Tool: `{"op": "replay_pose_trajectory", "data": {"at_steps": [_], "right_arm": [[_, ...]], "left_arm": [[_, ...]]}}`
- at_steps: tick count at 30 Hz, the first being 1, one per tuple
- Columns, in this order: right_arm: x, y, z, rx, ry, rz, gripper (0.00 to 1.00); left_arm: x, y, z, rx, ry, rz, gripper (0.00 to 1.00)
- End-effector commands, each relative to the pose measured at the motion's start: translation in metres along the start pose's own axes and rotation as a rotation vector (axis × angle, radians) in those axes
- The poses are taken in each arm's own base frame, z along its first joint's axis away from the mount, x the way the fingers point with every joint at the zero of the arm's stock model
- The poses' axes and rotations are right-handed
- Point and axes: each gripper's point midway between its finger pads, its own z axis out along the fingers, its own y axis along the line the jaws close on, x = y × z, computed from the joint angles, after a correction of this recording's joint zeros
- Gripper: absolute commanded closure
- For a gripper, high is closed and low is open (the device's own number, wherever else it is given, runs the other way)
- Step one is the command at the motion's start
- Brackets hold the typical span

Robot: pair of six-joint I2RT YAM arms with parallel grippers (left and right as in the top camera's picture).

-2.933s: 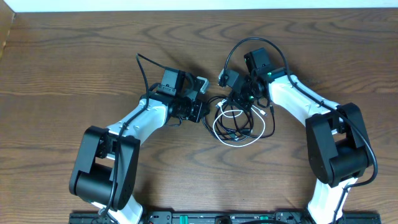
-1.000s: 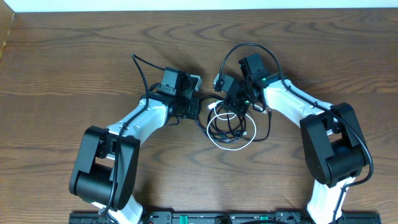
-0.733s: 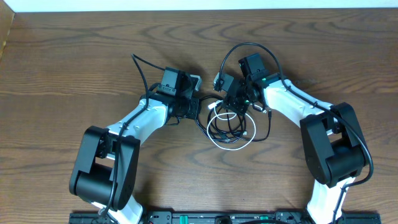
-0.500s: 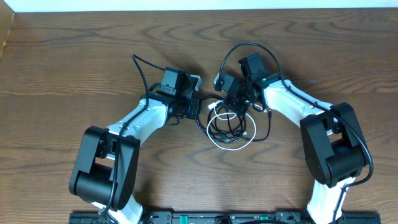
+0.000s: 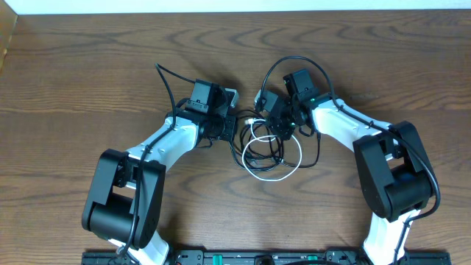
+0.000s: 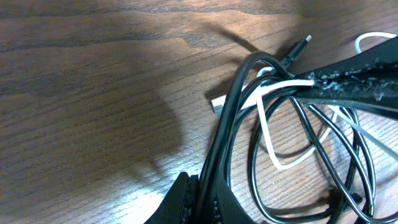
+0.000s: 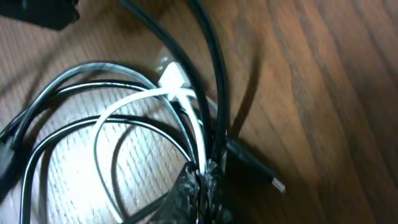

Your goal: Untangle cables

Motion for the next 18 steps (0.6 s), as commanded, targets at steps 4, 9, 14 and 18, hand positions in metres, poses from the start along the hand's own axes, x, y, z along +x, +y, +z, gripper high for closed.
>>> {"op": "replay_pose_trajectory", "data": {"at_steps": [4, 9, 14, 18], "right_arm": [[-0.013, 0.015, -0.002, -0.079, -0.064, 0.054, 0.99], [-0.020, 0.016, -0.007, -0.085, -0.087, 0.074, 0.99], [-0.024, 0.017, -0.011, -0.088, -0.099, 0.092, 0.99], [-0.026, 0.017, -0.013, -0.088, -0.102, 0.136, 0.99]], "left_arm": [[0.002, 0.000, -0.001, 0.010, 0.001, -0.008, 0.91], [-0.008, -0.025, -0.010, 0.193, -0.012, -0.021, 0.83], [-0.019, -0.039, -0.025, 0.353, -0.031, -0.094, 0.64], [-0.020, -0.040, -0.025, 0.359, -0.031, -0.123, 0.48]]}}
